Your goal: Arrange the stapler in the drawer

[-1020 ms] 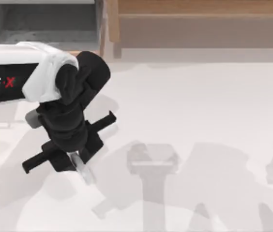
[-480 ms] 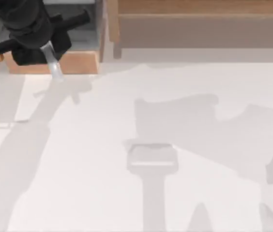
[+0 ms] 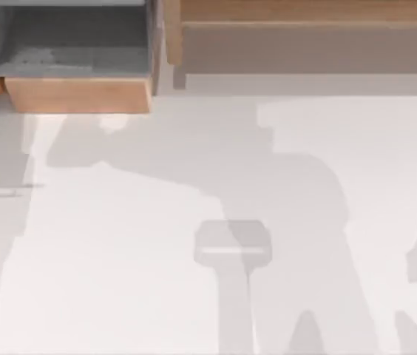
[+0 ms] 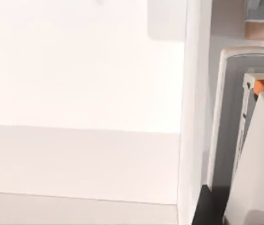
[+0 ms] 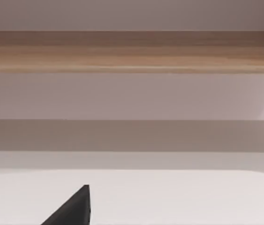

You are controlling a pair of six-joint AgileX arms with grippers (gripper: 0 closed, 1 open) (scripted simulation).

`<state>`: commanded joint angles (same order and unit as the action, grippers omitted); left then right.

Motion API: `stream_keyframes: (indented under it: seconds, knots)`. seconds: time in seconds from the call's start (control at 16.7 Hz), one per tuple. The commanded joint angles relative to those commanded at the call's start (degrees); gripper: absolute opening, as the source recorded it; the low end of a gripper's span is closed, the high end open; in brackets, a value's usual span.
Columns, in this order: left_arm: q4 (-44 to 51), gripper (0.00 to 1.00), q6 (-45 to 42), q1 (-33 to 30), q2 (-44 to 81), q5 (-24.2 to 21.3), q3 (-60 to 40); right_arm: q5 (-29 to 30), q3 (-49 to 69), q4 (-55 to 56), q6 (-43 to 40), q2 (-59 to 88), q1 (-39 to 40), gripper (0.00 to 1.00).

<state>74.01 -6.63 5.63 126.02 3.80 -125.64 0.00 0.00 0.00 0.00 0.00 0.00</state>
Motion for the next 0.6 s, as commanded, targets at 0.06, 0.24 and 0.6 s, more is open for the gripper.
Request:
stream_keyframes:
  seconds: [0.06,0.24,0.6]
  knots:
    - [1.3,0.00,-3.8,2.7,3.0,0.0,-3.6,0.0,0.0,0.0,0.0,0.0,0.0,1.00]
    - [4.4,0.00,-12.0,9.5,11.4,-0.9,-13.0,0.0,0.0,0.0,0.0,0.0,0.0,1.00]
    - [10.6,0.00,-14.5,13.4,25.5,-4.2,-22.5,0.0,0.0,0.0,0.0,0.0,0.0,1.00]
